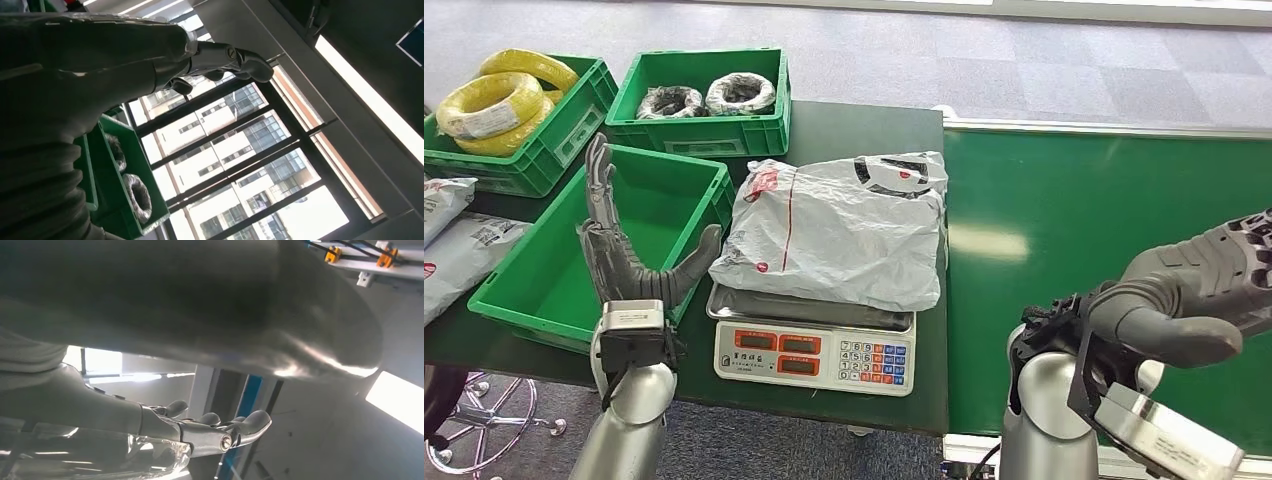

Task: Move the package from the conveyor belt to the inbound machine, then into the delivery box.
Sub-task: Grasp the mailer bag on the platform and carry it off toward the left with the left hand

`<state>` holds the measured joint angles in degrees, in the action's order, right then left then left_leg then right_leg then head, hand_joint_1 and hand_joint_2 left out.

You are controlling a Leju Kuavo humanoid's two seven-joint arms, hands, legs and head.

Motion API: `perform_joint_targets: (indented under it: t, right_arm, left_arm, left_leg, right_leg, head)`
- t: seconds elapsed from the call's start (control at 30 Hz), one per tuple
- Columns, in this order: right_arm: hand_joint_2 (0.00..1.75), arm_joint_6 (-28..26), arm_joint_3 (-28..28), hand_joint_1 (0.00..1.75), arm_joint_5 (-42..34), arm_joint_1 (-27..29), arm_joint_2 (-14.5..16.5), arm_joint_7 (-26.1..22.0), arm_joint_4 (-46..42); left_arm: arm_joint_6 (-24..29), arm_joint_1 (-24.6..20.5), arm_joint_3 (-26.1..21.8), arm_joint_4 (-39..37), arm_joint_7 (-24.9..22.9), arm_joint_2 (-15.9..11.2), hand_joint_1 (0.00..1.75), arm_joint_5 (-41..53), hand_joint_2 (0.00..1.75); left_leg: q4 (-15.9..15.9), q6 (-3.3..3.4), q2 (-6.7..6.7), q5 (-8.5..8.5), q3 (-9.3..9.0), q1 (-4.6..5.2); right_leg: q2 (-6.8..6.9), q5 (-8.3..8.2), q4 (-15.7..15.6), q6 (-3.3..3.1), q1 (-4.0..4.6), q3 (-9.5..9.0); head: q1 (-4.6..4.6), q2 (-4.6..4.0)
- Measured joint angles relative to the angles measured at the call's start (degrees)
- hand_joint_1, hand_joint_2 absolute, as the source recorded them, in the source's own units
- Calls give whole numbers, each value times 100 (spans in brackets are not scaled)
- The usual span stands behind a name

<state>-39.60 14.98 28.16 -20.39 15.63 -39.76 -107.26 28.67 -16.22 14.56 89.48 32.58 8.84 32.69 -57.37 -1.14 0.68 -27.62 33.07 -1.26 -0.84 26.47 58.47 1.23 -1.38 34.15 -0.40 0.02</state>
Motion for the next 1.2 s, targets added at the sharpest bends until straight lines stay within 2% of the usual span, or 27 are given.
perform_joint_targets:
  t: [0.07,0.2,0.33,0.43,0.57,0.67,0.8,0.93,1.07,1.13,1.2]
  right_arm:
    - [0,1,46,0,-317,89,0,-1,-14]
    - [0,3,191,0,-839,246,-1,1,42]
    - [0,16,254,0,-1053,296,-1,1,220]
    - [0,25,255,0,-1091,313,0,1,343]
    - [0,44,253,0,-1099,335,0,2,439]
    - [0,75,249,0,-1134,356,-2,2,502]
    - [0,127,261,0,-1238,390,-20,2,569]
    - [0,112,345,0,-1342,396,-63,2,664]
    - [0,43,444,0,-1420,394,-104,1,748]
    - [0,32,477,0,-1432,396,-115,0,768]
    - [0,31,497,0,-1442,399,-120,1,775]
  left_arm:
    - [-120,-338,103,-301,-456,10,0,780,175]
    - [-668,-1488,512,-1437,-1493,178,0,2661,175]
    - [-818,-2449,1039,-2885,-1993,482,0,3798,175]
    - [-701,-2860,1335,-3838,-2126,667,0,4119,175]
    - [-696,-3145,1532,-4656,-2188,805,0,4355,175]
    - [-873,-3279,1760,-5274,-2366,853,0,4912,175]
    - [-1292,-3241,2216,-6086,-2462,874,0,5558,175]
    - [-1514,-3128,2692,-6597,-2481,837,0,5610,175]
    - [-1563,-3154,2922,-6840,-2489,790,0,5567,175]
    - [-1583,-3169,2973,-6896,-2488,770,73,5551,175]
    - [-1646,-3177,3005,-6938,-2472,756,156,5521,175]
  left_leg:
    - [0,0,7,1,1,0]
    - [-1,5,11,6,0,4]
    - [-3,6,4,6,-2,9]
    - [-2,6,0,6,1,10]
    - [1,6,0,5,4,8]
    - [3,5,0,5,4,8]
    - [3,5,-1,5,5,9]
    - [4,5,10,4,-1,9]
    - [9,5,20,-8,-41,9]
    - [11,7,19,-15,-63,9]
    - [12,6,19,-19,-83,9]
  right_leg:
    - [6,0,0,0,0,-1]
    - [9,-3,0,1,-4,-10]
    - [5,-8,1,3,-9,-9]
    - [1,-8,1,3,-9,-4]
    - [0,-7,1,3,-8,3]
    - [0,-6,1,2,-8,3]
    - [0,-6,2,2,-8,1]
    - [6,-1,1,6,-8,-14]
    - [12,11,-1,9,-8,-63]
    - [11,16,-2,8,-8,-87]
    - [11,20,-3,7,-8,-109]
  head:
    - [0,0]
    - [1,0]
    - [0,0]
    - [0,0]
    - [-2,0]
    - [-2,0]
    - [-1,0]
    - [-2,0]
    - [1,0]
    - [0,0]
    - [0,0]
